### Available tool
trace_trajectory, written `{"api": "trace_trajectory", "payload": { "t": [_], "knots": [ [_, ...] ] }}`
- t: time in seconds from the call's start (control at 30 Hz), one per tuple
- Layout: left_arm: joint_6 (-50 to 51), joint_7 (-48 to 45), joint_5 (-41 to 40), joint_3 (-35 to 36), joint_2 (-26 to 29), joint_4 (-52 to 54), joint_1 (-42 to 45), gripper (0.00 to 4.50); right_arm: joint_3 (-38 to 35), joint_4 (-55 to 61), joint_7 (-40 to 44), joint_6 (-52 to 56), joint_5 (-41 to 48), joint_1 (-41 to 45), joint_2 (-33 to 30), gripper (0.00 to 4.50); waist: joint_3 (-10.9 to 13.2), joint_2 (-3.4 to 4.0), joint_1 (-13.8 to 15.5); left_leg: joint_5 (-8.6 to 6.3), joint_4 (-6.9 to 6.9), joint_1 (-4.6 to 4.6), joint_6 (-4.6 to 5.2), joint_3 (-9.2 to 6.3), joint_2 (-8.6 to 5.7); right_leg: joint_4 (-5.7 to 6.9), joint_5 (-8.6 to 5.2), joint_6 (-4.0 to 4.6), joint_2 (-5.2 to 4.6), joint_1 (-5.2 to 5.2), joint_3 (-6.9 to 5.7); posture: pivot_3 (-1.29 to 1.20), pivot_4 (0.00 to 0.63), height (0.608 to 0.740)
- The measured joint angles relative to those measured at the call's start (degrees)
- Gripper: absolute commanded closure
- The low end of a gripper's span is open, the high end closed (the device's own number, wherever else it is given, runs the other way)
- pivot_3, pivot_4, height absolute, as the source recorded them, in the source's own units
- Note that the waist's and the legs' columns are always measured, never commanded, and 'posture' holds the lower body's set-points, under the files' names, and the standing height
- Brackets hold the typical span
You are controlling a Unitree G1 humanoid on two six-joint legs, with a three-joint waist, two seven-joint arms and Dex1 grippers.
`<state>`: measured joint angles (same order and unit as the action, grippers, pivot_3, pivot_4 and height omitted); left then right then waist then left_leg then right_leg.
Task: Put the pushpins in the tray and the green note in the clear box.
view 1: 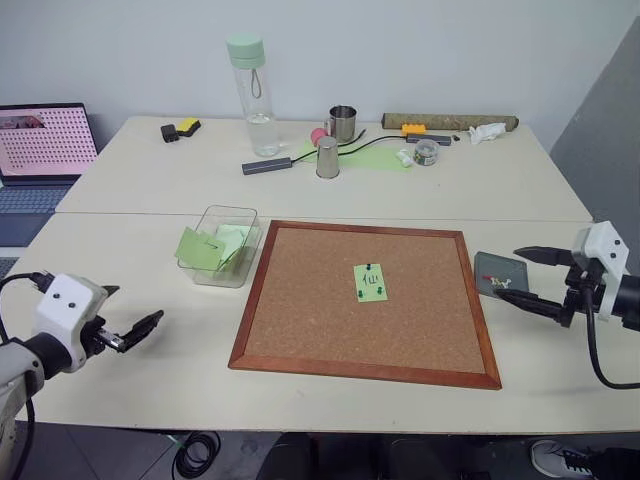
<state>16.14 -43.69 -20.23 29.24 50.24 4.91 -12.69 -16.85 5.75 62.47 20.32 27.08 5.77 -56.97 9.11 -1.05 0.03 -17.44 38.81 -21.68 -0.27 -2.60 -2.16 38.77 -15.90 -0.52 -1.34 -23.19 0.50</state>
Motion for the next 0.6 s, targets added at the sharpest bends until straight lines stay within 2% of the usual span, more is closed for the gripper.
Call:
{"api": "trace_trajectory", "payload": {
  "t": [0.33,0.6],
  "knots": [
    [2.49,-2.58,0.09,0.07,1.18,0.44,-0.16,0.00,0.04,-0.43,0.48,-0.39,-0.56,-0.25,0.09,0.03,0.00,0.00,0.00,0.00,0.00,0.00,0.00,-0.01,0.00,0.00,0.00,0.00,0.00,0.00,-0.01,0.00,0.150,0.740],
    [3.60,-3.94,0.16,0.11,1.37,1.77,-0.61,0.00,-0.36,1.66,2.60,1.64,-0.12,-4.63,-0.17,0.03,0.01,0.02,0.03,0.00,0.00,-0.01,0.00,-0.02,0.00,0.00,0.00,0.00,0.00,0.00,0.00,0.00,0.150,0.740]
  ]
}}
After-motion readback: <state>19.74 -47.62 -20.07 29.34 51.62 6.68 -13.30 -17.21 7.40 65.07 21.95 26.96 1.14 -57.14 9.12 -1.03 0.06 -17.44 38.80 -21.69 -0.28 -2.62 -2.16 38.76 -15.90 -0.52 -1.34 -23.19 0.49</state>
